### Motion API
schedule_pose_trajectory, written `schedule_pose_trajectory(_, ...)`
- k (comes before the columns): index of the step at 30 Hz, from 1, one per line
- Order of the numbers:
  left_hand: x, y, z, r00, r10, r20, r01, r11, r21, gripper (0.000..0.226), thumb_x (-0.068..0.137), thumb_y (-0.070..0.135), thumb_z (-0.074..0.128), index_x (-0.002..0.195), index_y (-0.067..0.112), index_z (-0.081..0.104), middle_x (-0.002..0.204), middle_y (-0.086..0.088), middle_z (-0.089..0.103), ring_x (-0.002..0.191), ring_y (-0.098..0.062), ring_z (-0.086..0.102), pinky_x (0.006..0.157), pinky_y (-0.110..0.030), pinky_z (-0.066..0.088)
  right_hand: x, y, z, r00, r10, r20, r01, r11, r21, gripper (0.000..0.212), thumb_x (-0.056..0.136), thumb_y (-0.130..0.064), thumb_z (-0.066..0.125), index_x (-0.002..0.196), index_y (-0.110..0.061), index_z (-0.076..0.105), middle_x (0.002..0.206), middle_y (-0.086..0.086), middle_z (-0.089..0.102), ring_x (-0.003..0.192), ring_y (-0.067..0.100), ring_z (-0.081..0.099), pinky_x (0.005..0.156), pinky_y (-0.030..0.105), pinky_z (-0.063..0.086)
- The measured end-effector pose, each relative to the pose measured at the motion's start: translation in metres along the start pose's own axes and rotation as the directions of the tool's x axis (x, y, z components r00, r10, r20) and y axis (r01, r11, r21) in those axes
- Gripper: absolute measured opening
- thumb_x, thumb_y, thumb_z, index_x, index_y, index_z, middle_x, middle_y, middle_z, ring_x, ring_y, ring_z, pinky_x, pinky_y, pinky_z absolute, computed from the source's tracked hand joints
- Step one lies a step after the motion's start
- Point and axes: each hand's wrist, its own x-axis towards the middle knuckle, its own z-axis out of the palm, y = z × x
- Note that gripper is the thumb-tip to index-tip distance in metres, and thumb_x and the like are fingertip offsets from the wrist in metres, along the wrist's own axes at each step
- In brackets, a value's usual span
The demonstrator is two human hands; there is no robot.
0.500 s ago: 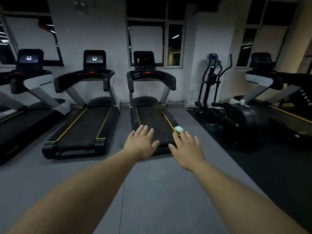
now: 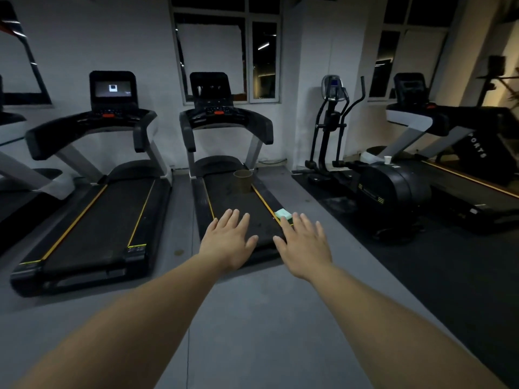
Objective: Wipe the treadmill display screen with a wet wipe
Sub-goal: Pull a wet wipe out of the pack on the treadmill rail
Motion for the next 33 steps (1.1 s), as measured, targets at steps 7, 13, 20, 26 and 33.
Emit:
schedule_pose_trajectory(7, 0.124, 0.034, 0.036, 0.999, -0.018, 0.042, 0.019, 0.999, -0.027, 0.072, 0.102, 0.059, 0.024, 0.161, 0.024, 0.004, 0.171, -0.005, -0.003, 0.156, -0.021, -0.009, 0.126, -0.047, 0.002, 0.109, 0.077, 0.028, 1.000, -0.025, -0.002, 0.025, 1.000, 0.008, 0.063, 0.105, -0.052, 0.022, 0.161, -0.025, 0.013, 0.170, 0.006, 0.007, 0.156, 0.022, -0.003, 0.125, 0.049, -0.001)
schedule_pose_trajectory(13, 0.224, 0.057, 0.064, 0.998, -0.039, 0.053, 0.042, 0.997, -0.061, 0.078, 0.100, 0.061, 0.029, 0.161, 0.025, -0.001, 0.171, -0.004, -0.003, 0.156, -0.020, -0.009, 0.126, -0.045, 0.000, 0.198, 0.143, 0.052, 0.999, -0.048, -0.004, 0.048, 0.999, -0.001, 0.062, 0.106, -0.051, 0.023, 0.161, -0.024, 0.012, 0.170, 0.007, 0.007, 0.156, 0.022, -0.002, 0.126, 0.048, 0.001)
schedule_pose_trajectory(20, 0.351, 0.055, 0.110, 0.998, -0.021, 0.055, 0.025, 0.996, -0.084, 0.079, 0.100, 0.060, 0.031, 0.161, 0.025, -0.005, 0.171, -0.003, -0.006, 0.156, -0.018, -0.010, 0.126, -0.045, 0.000, 0.308, 0.190, 0.101, 0.998, -0.070, 0.000, 0.070, 0.997, -0.021, 0.063, 0.106, -0.052, 0.021, 0.161, -0.023, 0.010, 0.170, 0.008, 0.006, 0.156, 0.023, -0.003, 0.126, 0.049, 0.001)
schedule_pose_trajectory(26, 0.481, 0.021, 0.152, 1.000, 0.029, -0.009, -0.029, 0.997, -0.076, 0.078, 0.100, 0.060, 0.029, 0.161, 0.025, -0.006, 0.170, -0.003, -0.010, 0.155, -0.018, -0.015, 0.126, -0.044, -0.002, 0.424, 0.214, 0.152, 0.998, -0.055, -0.018, 0.054, 0.997, -0.051, 0.066, 0.102, -0.055, 0.012, 0.160, -0.023, 0.012, 0.170, 0.008, 0.007, 0.157, 0.023, -0.002, 0.125, 0.048, -0.002)
schedule_pose_trajectory(33, 0.597, -0.009, 0.218, 0.996, 0.078, -0.032, -0.080, 0.995, -0.063, 0.080, 0.098, 0.062, 0.027, 0.161, 0.023, -0.003, 0.170, -0.003, -0.008, 0.155, -0.017, -0.015, 0.126, -0.042, -0.004, 0.526, 0.229, 0.221, 1.000, 0.009, 0.022, -0.008, 0.999, -0.032, 0.073, 0.097, -0.054, 0.012, 0.157, -0.017, 0.029, 0.164, 0.013, 0.028, 0.154, 0.028, 0.019, 0.123, 0.049, 0.003)
